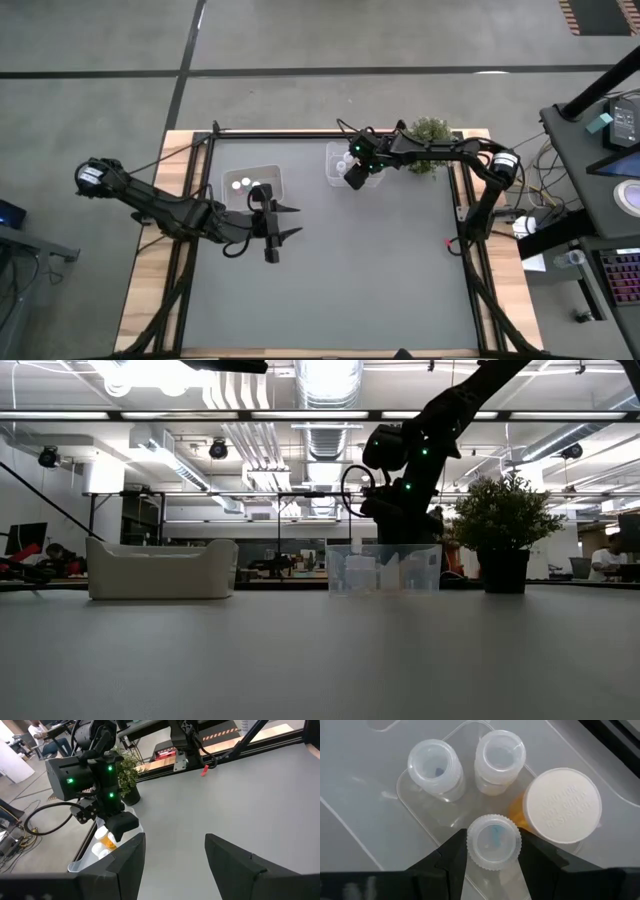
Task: Pick and place medicine bottles into bin by pill shape (circle, oval)
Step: Put the big transparent pill bottle into the transparent bin, then return to Home Position
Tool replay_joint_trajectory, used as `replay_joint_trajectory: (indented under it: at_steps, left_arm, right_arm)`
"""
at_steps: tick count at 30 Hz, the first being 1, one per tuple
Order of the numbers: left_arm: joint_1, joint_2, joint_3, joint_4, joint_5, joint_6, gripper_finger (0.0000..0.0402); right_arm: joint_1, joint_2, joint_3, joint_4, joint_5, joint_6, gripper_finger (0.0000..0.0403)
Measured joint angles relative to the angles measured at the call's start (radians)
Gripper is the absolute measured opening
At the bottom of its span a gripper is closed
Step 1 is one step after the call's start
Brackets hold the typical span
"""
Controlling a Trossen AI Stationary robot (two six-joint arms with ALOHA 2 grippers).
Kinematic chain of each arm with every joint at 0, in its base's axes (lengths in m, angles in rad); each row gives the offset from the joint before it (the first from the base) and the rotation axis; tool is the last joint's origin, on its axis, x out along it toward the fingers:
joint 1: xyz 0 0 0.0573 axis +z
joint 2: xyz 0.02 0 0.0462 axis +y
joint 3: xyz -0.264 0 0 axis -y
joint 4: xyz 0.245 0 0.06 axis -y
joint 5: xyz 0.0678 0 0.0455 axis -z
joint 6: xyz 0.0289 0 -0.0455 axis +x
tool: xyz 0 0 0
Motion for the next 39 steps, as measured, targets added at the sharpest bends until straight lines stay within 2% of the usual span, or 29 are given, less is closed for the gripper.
replay_joint_trajectory:
  at_steps: [12, 20, 25, 32, 36, 39]
  left_arm:
    - [0.000, 0.000, 0.000, 0.000, 0.000, 0.000, 0.0191]
    - [0.000, 0.000, 0.000, 0.000, 0.000, 0.000, 0.0191]
    - [0.000, 0.000, 0.000, 0.000, -0.003, 0.008, 0.0191]
    - [0.000, -0.017, 0.000, -0.018, -0.006, 0.047, 0.0191]
    - [0.000, -0.041, -0.035, -0.009, 0.033, 0.053, 0.0191]
    - [0.000, -0.066, -0.092, 0.024, 0.092, 0.054, 0.0191]
  right_arm:
    - [0.001, 0.000, 0.000, -0.008, 0.009, 0.010, 0.0141]
    - [0.001, 0.000, 0.001, -0.007, 0.023, 0.019, 0.0200]
    - [0.004, -0.019, 0.010, -0.031, 0.023, 0.036, 0.0206]
    - [0.078, -0.157, 0.007, -0.033, 0.026, 0.017, 0.0205]
    - [0.185, -0.265, -0.033, 0.027, 0.054, -0.050, 0.0205]
    - [0.288, -0.358, -0.101, 0.122, 0.120, -0.120, 0.0205]
